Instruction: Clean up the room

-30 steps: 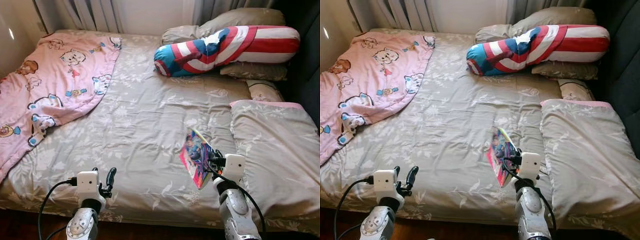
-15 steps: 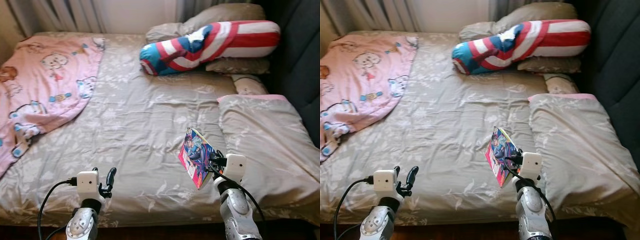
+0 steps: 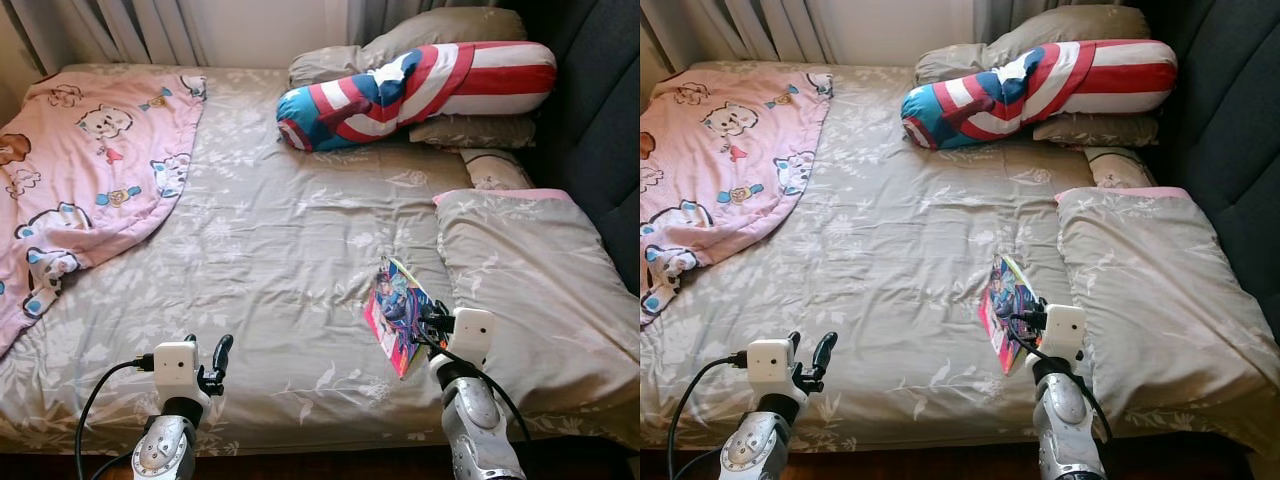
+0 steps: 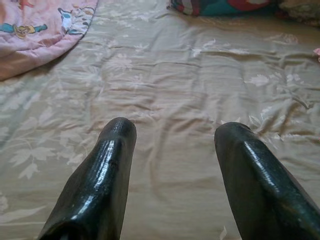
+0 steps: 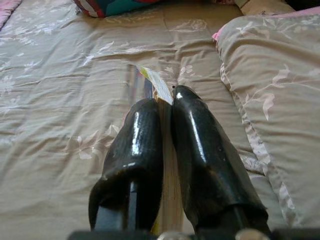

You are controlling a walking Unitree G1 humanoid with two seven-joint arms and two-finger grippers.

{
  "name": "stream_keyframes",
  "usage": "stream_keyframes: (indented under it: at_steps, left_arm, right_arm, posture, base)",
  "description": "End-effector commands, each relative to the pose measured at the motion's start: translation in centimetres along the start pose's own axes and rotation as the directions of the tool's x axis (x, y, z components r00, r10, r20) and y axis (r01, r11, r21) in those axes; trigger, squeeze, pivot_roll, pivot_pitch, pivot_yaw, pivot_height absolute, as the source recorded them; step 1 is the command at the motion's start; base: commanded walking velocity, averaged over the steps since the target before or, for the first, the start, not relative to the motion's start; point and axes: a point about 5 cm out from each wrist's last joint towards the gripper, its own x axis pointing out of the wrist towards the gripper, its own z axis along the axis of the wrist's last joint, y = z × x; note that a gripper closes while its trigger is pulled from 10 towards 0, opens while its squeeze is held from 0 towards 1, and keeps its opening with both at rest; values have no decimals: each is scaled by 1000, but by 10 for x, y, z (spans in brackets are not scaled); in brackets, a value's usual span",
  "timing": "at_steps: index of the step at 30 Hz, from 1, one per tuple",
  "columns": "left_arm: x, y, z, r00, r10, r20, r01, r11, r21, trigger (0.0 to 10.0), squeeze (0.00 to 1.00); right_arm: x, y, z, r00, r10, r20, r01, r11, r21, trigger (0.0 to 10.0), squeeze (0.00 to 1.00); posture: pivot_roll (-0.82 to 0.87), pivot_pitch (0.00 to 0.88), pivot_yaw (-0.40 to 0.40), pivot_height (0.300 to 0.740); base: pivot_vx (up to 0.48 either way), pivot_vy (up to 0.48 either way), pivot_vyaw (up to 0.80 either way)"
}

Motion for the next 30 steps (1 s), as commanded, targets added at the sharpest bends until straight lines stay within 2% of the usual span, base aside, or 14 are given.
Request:
stream_keyframes:
  at_steps: [1, 10, 18, 30]
  left_arm:
    - [-3, 1, -3, 1000, 3, -11, -3, 1000, -4, 10000, 0]
    - [-4, 0, -3, 1000, 3, -10, -3, 1000, -3, 10000, 0]
    - [-6, 2, -3, 1000, 16, -9, -16, 1000, 3, 10000, 0]
    - [-5, 0, 12, 999, 11, 52, -11, 1000, 6, 10000, 0]
  right_arm:
    - [2, 0, 7, 999, 1, 44, -1, 1000, -5, 10000, 0]
    - [2, 0, 8, 999, 5, 46, -5, 1000, -8, 10000, 0]
    - [2, 1, 8, 999, 9, 50, -9, 1000, -5, 10000, 0]
    - [0, 6, 7, 998, 38, 56, -39, 999, 13, 10000, 0]
  posture:
    - [75, 136, -51, 740]
    - [74, 135, -52, 740]
    - [74, 146, -54, 740]
    - [74, 160, -51, 740]
  base:
    - [322, 0, 0]
    - [323, 0, 0]
    - [0, 0, 0]
    - [0, 0, 0]
